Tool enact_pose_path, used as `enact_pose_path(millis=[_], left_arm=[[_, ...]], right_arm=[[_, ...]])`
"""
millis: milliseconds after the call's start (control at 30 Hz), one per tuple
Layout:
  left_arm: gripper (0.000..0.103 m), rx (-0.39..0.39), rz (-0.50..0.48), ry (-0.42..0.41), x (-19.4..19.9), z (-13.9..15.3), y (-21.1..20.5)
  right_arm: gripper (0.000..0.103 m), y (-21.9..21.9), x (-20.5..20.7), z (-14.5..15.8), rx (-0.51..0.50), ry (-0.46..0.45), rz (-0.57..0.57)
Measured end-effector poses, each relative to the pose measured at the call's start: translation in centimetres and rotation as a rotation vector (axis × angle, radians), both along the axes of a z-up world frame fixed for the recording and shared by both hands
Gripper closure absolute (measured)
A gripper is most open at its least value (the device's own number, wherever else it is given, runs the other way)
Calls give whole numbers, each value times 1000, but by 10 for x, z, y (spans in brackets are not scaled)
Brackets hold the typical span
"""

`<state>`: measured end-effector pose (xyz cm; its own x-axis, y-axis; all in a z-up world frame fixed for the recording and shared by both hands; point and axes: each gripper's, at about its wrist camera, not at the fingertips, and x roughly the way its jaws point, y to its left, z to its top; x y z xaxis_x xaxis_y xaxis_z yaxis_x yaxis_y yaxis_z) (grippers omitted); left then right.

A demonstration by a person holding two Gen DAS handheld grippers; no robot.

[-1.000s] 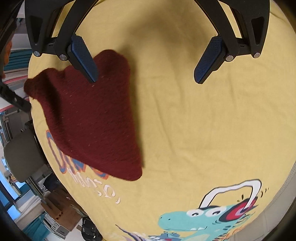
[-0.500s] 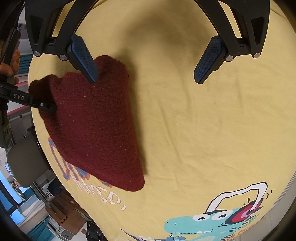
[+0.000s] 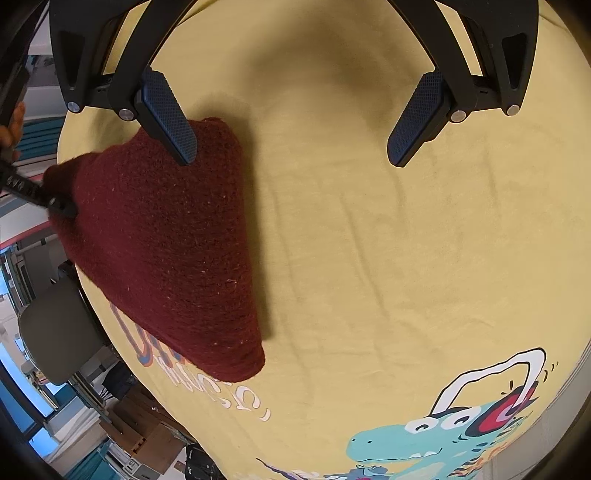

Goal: Fold small clothes

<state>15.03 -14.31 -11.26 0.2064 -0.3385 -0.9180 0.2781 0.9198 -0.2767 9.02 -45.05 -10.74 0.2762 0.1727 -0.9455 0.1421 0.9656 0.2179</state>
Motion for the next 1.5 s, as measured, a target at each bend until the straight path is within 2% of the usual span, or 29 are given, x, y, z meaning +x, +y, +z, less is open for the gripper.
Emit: enact_pose_path(millis=[67,100,167,200,233,267,433,567,667,733,833,1000,1167,1233,1300,1500], left_arm=[[1,6,4,2,-1,-1,-2],[1,11,7,2,-2,-2,-2],[1,16,3,5,-2,-2,-2],[1,24,2,7,-2,-3,-2],[1,33,1,8,-1,-4,-3],[1,38,1,10,0,-4,-2],[1,38,20,15,7,0,-5],[1,40,1,22,13,6,-18],[1,52,-21,-2,18,12,-35],[1,64,-29,-2,23,14,-49],[1,63,-14,4,31,14,-66],[1,89,-42,34,42,-4,-95],[1,120,-52,52,47,-27,-106],[1,122,-55,48,47,-35,-106],[1,114,-62,45,43,-45,-106],[0,56,-67,49,42,-62,-101]], right_arm=[[80,5,-1,-21,-7,42,-2],[74,6,-1,-29,-9,54,-12],[59,5,-2,-38,-15,60,-32],[41,5,-2,-39,-25,62,-42],[27,3,-2,-40,-39,63,-51],[25,0,-2,-40,-48,66,-56],[23,-12,-4,-33,-26,50,-61],[21,-17,-3,-12,-15,-35,-89],[14,-22,2,-2,49,-74,-109],[2,-19,5,0,67,-72,-90],[1,-6,18,-2,57,-78,-57],[1,-1,32,-30,112,-29,-54],[1,1,31,-59,111,14,-27],[1,-3,31,-69,145,22,-32],[1,-8,30,-77,180,33,-45],[1,-8,31,-91,201,7,-25]])
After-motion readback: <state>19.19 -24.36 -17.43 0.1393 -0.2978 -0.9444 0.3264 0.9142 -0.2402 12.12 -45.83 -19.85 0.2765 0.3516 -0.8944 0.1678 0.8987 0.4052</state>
